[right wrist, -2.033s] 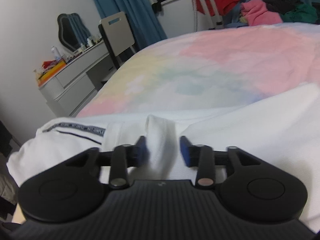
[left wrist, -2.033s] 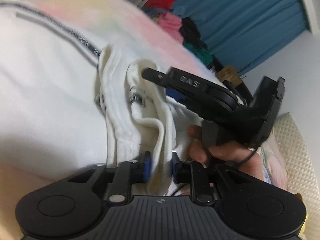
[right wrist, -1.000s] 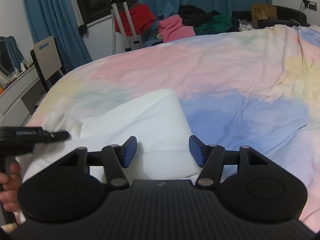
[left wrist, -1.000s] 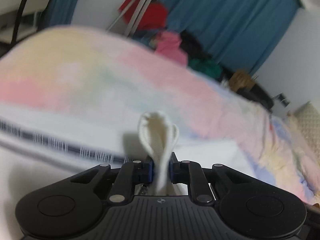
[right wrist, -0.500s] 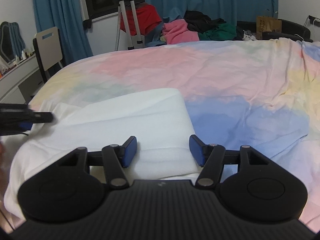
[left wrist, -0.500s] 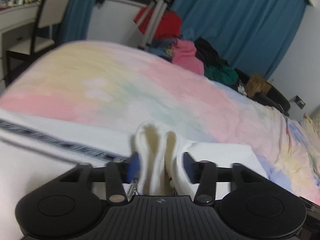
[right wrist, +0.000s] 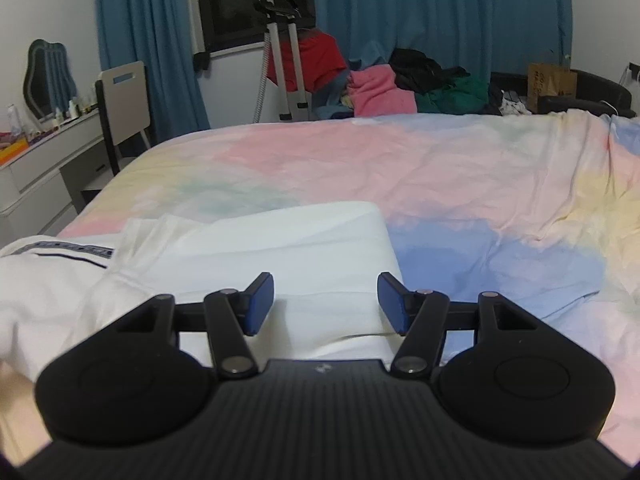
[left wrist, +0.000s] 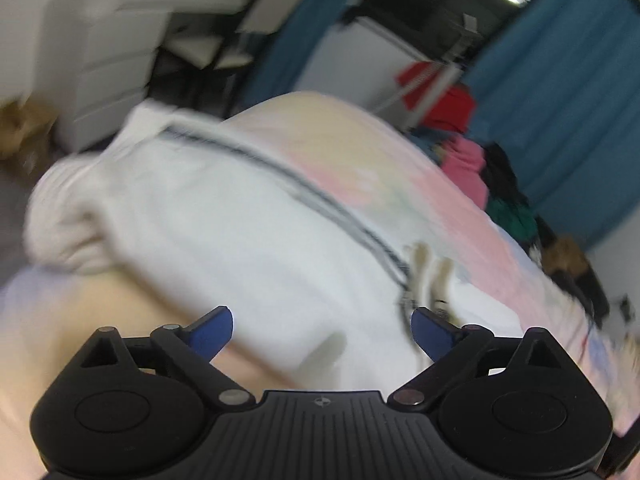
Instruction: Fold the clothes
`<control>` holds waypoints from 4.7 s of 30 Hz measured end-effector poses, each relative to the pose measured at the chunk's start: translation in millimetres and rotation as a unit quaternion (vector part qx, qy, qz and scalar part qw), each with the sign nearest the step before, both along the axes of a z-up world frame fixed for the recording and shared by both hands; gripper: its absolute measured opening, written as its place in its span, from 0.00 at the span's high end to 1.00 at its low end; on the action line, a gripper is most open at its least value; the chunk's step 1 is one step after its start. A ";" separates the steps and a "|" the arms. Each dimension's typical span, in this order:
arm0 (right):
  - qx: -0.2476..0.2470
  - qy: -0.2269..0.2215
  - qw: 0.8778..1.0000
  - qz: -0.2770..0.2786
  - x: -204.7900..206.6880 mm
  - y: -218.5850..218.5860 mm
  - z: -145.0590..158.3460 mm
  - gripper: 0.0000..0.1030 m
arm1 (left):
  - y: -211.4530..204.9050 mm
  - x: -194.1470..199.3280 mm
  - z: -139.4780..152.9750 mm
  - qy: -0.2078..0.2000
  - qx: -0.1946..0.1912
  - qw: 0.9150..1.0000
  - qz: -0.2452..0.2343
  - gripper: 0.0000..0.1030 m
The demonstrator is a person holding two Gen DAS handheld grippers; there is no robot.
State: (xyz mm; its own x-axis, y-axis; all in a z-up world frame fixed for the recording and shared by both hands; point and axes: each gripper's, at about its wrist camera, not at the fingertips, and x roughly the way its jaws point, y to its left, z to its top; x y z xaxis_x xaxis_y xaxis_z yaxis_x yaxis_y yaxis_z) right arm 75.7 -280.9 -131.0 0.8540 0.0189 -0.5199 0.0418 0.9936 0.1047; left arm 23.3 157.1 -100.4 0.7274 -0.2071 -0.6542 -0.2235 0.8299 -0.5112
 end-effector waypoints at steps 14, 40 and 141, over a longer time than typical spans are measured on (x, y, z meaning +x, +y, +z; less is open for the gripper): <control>-0.001 0.010 1.000 0.014 5.5 12.4 -3.7 0.42 | 95.1 49.2 -64.8 0.030 -0.177 0.968 0.177 0.29; 0.042 0.054 0.997 0.042 16.5 16.0 -20.1 0.42 | 14.8 39.9 46.2 -0.165 0.112 0.965 0.169 0.87; 0.346 0.018 0.935 -0.080 9.7 -112.6 -34.0 0.39 | -221.4 16.8 -21.0 -0.147 0.333 0.928 -0.077 0.00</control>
State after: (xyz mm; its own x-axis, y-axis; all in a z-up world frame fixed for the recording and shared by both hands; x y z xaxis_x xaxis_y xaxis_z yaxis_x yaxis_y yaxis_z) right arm 85.4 -393.5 -165.1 0.8569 0.2352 -0.4586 0.1990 0.6698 0.7154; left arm 40.1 -64.3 -121.4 0.8905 0.0562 -0.4515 -0.0083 0.9942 0.1074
